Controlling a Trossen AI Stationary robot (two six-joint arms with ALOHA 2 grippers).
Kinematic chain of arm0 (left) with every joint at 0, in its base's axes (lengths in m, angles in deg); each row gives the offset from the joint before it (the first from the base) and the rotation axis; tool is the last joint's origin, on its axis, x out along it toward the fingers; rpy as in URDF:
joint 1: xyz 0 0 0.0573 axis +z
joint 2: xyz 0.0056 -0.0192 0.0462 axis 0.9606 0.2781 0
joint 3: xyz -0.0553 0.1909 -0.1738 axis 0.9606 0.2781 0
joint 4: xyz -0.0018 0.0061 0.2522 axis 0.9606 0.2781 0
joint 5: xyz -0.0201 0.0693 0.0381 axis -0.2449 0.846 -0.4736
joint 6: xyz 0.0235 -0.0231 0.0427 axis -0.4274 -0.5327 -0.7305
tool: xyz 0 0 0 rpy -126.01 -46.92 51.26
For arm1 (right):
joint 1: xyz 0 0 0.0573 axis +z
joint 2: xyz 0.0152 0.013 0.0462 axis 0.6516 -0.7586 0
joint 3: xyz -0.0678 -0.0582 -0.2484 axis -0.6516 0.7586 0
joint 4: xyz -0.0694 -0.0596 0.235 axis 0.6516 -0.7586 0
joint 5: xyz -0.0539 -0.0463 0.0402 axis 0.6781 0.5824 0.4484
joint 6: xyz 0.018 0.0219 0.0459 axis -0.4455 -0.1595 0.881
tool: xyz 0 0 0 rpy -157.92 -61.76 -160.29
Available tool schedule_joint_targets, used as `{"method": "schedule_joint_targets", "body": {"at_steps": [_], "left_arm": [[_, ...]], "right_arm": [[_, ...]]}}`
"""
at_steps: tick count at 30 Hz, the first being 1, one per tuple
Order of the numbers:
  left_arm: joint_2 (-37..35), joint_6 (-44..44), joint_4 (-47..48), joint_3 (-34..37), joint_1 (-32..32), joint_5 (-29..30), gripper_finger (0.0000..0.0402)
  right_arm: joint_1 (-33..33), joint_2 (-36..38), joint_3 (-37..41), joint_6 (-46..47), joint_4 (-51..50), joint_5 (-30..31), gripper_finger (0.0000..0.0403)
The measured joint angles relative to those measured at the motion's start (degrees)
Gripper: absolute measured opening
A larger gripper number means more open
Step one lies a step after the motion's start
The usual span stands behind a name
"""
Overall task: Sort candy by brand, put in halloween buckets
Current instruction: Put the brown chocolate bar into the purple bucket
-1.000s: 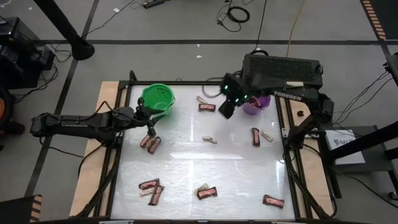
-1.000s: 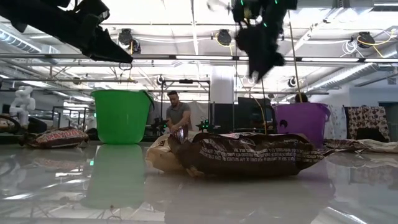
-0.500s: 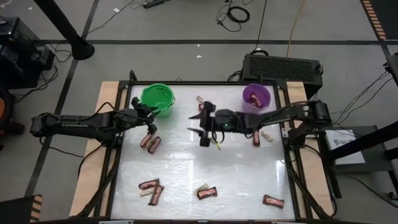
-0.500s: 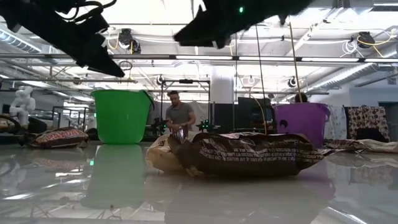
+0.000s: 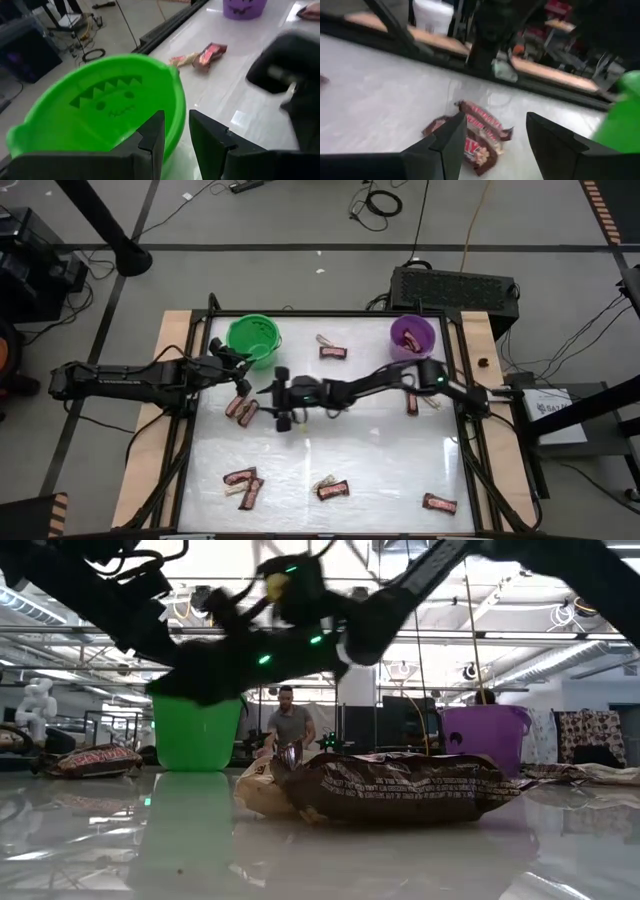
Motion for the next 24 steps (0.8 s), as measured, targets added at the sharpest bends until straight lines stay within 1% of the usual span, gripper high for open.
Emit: {"method": "schedule_joint_targets", "body": {"at_steps": [3,7,11,14,20,22,24], "left_arm": [[-0.02,2.23,2.0,0.0,0.0,0.17,0.0098],[0.0,4.43,3.76,0.0,0.02,0.19,0.0098],[0.27,5.62,3.91,0.0,0.0,0.17,0.0098],[1.03,7.67,3.93,0.0,0.02,0.14,0.0098],[3.06,8.19,3.84,0.0,0.0,-0.13,0.0098],[3.76,8.21,3.91,0.0,0.0,-0.15,0.0098],[4.37,8.21,3.91,0.0,0.0,-0.21,0.0098]], "right_arm": [[0.0,-4.71,-7.66,-0.91,-6.24,0.02,0.0199],[-0.14,-8.35,-14.38,-1.7,-12.97,-0.05,0.0199],[-0.99,-10.97,-19.69,-1.37,-20.71,-3.51,0.0199],[-1.98,-12.45,-20.91,0.31,-21.79,-6.83,0.0199],[-2.93,-12.83,-20.95,0.95,-23.19,-7.28,0.0198],[-2.99,-12.83,-20.95,0.95,-23.57,-7.31,0.0191],[-2.99,-12.83,-20.95,0.73,-23.57,-7.49,0.0174]]}}
